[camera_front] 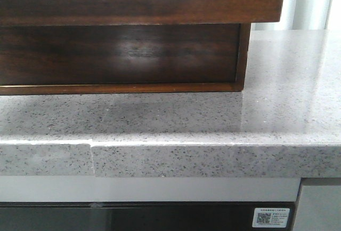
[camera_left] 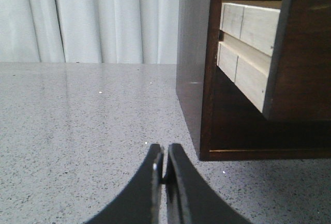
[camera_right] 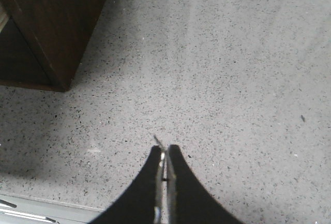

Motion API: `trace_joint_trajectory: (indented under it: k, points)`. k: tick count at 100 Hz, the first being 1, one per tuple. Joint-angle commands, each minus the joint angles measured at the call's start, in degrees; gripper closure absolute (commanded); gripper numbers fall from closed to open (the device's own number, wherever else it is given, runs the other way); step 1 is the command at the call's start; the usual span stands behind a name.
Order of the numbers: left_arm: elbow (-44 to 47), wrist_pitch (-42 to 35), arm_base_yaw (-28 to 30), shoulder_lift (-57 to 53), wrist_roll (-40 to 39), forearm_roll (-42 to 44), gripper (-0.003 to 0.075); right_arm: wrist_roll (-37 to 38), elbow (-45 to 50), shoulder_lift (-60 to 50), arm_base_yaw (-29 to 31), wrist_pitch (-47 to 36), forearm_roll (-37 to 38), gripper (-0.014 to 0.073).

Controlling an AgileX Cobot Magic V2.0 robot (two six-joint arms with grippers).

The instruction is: Put scissors in drawer with both arms

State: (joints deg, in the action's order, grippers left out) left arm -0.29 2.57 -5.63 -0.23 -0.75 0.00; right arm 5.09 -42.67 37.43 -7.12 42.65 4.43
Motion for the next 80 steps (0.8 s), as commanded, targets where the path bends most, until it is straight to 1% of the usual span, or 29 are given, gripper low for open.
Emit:
trace_joint_trajectory:
  k: [1,57,64,72,80]
  points:
    - [2.08,-4.85,0.08,-1.78,-0.70,-0.64,0.0741,-0.14,-1.18,-0.03,0.29,-4.04,0.95,0.0662]
    - [2.08,-4.85,0.08,-1.78,-0.70,-0.64,0.0741,-0.14,-1.04,-0.03,0.29,-4.04,0.95,0.0662]
    - [2.08,-4.85,0.08,-1.78,-0.70,-0.64,0.0741,-0.14,0.05,-1.74,0.78,-4.15,2.04,0.0662]
    - [2.08,-4.85,0.08,-1.78,-0.70,-0.64,0.0741,-0.24,3.62,-5.40,2.72,-7.47,3.01,0.0662]
    - [2.08,-4.85,0.08,-1.78,-0.70,-0.64,0.0741,-0.24,9.72,-10.50,5.48,-15.19,2.89,0.0662]
